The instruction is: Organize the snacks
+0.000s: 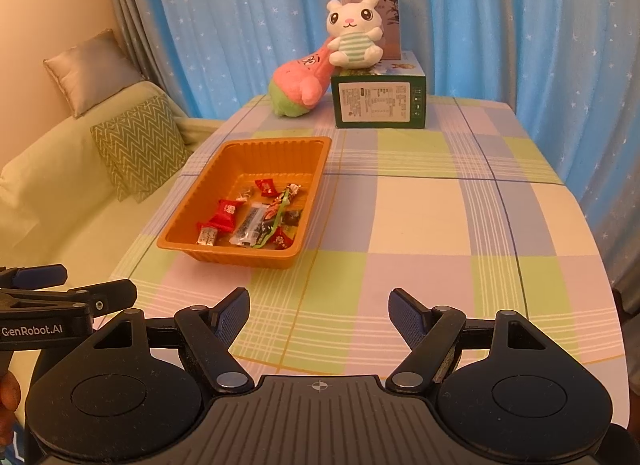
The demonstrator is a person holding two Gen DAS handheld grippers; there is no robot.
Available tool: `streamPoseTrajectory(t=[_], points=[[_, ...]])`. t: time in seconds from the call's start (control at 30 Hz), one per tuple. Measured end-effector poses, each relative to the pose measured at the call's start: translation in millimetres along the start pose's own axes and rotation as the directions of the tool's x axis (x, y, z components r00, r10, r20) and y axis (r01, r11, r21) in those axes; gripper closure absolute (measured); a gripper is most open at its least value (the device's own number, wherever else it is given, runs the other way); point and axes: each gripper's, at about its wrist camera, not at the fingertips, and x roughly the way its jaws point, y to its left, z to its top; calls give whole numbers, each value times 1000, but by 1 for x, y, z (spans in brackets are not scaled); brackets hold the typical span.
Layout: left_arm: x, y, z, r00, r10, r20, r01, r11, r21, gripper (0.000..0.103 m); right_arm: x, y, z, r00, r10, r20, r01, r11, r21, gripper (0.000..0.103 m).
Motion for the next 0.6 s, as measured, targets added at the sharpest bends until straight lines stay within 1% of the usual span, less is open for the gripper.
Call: streamPoseTrajectory(t=[0.6], points=[[1, -3, 0, 1000, -3, -1, 3, 1000, 5, 1, 1, 0, 0, 1000, 3, -5, -3, 1000, 2, 27]])
